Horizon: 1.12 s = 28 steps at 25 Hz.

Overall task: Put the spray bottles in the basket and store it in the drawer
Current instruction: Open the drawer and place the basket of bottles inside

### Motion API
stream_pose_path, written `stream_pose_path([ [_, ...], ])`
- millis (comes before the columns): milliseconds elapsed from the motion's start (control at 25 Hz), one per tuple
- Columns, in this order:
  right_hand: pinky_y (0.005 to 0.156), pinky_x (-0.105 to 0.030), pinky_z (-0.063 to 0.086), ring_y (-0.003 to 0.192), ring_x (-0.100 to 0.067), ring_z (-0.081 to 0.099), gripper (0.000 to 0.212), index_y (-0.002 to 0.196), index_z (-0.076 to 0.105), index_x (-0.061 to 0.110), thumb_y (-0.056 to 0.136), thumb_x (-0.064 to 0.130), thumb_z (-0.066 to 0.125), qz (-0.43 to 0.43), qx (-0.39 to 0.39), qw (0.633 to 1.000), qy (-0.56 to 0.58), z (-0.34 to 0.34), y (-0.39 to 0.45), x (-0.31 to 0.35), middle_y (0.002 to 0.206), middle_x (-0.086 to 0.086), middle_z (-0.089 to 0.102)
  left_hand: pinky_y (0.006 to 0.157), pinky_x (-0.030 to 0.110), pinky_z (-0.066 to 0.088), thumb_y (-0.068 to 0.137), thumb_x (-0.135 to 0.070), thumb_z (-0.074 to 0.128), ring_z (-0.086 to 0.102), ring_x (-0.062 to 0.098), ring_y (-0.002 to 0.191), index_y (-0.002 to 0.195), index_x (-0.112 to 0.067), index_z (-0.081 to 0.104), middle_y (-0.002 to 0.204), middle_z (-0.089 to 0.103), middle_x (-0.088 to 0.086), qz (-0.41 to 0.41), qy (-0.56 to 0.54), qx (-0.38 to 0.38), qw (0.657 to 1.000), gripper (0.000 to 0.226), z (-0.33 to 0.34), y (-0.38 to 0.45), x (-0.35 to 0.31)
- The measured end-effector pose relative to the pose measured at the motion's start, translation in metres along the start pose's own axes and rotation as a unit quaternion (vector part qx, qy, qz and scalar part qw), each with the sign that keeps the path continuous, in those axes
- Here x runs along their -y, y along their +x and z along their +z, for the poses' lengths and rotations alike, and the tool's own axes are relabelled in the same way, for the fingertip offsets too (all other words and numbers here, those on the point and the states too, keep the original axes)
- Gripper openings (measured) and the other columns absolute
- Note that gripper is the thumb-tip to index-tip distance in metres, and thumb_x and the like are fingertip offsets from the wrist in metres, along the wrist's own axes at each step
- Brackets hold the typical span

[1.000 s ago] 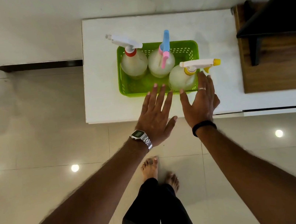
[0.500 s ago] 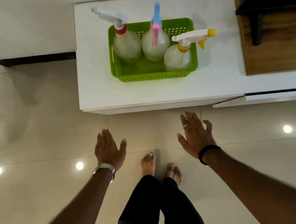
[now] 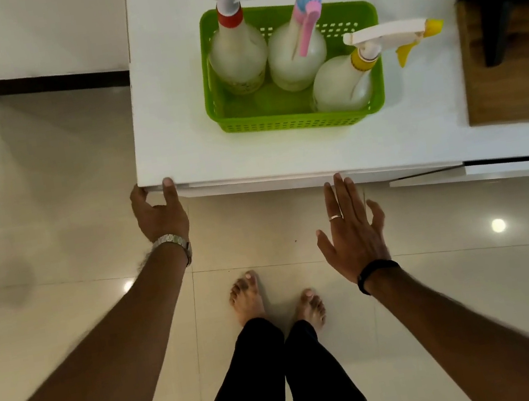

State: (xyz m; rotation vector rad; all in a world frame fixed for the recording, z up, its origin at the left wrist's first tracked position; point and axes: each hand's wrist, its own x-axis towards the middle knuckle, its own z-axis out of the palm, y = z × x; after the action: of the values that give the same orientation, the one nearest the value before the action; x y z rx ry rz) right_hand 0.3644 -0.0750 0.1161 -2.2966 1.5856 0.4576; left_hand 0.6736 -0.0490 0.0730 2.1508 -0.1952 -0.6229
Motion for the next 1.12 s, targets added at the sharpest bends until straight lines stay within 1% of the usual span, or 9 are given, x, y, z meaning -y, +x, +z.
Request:
stream_pose_path([
  [80,0.115,-0.058,0.022,0.155,-0.024,0.002,0.084,0.158,0.007,0.012,0.091,0.041,0.048,-0.004,-0.002,1.0,-0.002,0.0,-0.002,0.003,0.168,-0.008,-0.004,0.102,0.035,0.051,0.08,-0.062,0.069,0.061,0.016,0.114,0.127,-0.024,0.057,0.131,0.061,-0.009,-0.018,-0.017,-0.034,0.999,0.062,0.0,-0.003,0.0],
  [200,0.115,-0.058,0.022,0.154,-0.024,0.007,0.084,0.158,0.008,0.012,0.09,0.041,0.047,-0.014,-0.004,1.0,0.0,-0.004,-0.002,0.003,0.168,-0.009,0.002,0.088,0.02,0.048,0.075,-0.07,0.069,0.059,0.017,0.114,0.119,-0.025,0.056,0.117,0.06,-0.009,-0.041,0.001,-0.025,0.999,0.064,-0.009,-0.004,-0.003],
  [240,0.115,-0.058,0.021,0.154,-0.024,0.01,0.082,0.158,0.009,0.012,0.091,0.042,0.046,-0.015,-0.002,1.0,0.0,-0.005,-0.001,0.002,0.168,-0.009,0.005,0.089,0.023,0.048,0.078,-0.069,0.066,0.058,0.021,0.116,0.124,-0.023,0.053,0.12,0.059,-0.005,-0.03,0.045,-0.012,0.998,0.066,-0.013,-0.008,0.001],
  [320,0.118,-0.057,0.018,0.154,-0.024,0.013,0.078,0.158,0.011,0.012,0.094,0.044,0.041,-0.015,0.016,1.0,-0.002,-0.006,0.001,-0.001,0.167,-0.009,0.012,0.111,0.044,0.04,0.091,-0.061,0.055,0.044,0.035,0.139,0.147,-0.016,0.037,0.148,0.047,0.009,0.041,0.199,0.018,0.979,0.074,-0.019,-0.029,0.016],
  [400,0.12,-0.057,0.01,0.154,-0.024,0.007,0.078,0.158,0.007,0.012,0.097,0.051,0.034,-0.005,0.04,0.999,-0.005,-0.003,0.004,-0.003,0.167,-0.009,0.01,0.123,0.049,0.014,0.099,-0.056,0.039,0.009,0.034,0.156,0.16,-0.01,0.008,0.169,0.012,0.014,0.168,0.333,0.092,0.923,0.082,-0.02,-0.063,0.027],
  [480,0.121,-0.057,0.004,0.155,-0.025,-0.003,0.083,0.158,0.0,0.013,0.096,0.058,0.031,0.008,0.057,0.998,0.002,0.001,0.007,-0.002,0.168,-0.01,0.002,0.126,0.046,0.002,0.1,-0.054,0.029,-0.006,0.03,0.157,0.16,-0.01,-0.003,0.17,-0.006,0.012,0.322,0.407,0.215,0.827,0.081,-0.014,-0.086,0.03],
  [560,0.122,-0.058,0.003,0.154,-0.027,-0.007,0.088,0.157,-0.007,0.013,0.095,0.062,0.031,0.012,0.064,0.998,0.007,0.007,0.008,0.0,0.167,-0.012,-0.005,0.128,0.049,0.007,0.1,-0.057,0.023,-0.005,0.03,0.157,0.16,-0.008,-0.001,0.17,-0.006,0.013,0.418,0.457,0.298,0.726,0.081,-0.004,-0.098,0.03],
  [680,0.122,-0.058,-0.001,0.153,-0.03,-0.014,0.093,0.156,-0.013,0.013,0.094,0.063,0.033,0.023,0.07,0.997,0.017,0.015,0.006,0.007,0.166,-0.015,-0.013,0.127,0.052,0.012,0.099,-0.061,0.019,-0.005,0.031,0.157,0.16,-0.008,0.0,0.17,-0.005,0.013,0.431,0.508,0.344,0.662,0.083,0.01,-0.108,0.025],
  [1120,0.122,-0.058,0.0,0.153,-0.031,-0.014,0.089,0.157,-0.012,0.014,0.095,0.059,0.035,0.003,0.099,0.995,0.02,0.028,-0.041,0.006,0.166,-0.014,-0.013,0.127,0.052,0.004,0.097,-0.065,0.02,-0.018,0.032,0.155,0.159,-0.009,-0.009,0.169,-0.019,0.01,0.322,0.55,0.348,0.688,0.089,-0.008,-0.166,0.045],
])
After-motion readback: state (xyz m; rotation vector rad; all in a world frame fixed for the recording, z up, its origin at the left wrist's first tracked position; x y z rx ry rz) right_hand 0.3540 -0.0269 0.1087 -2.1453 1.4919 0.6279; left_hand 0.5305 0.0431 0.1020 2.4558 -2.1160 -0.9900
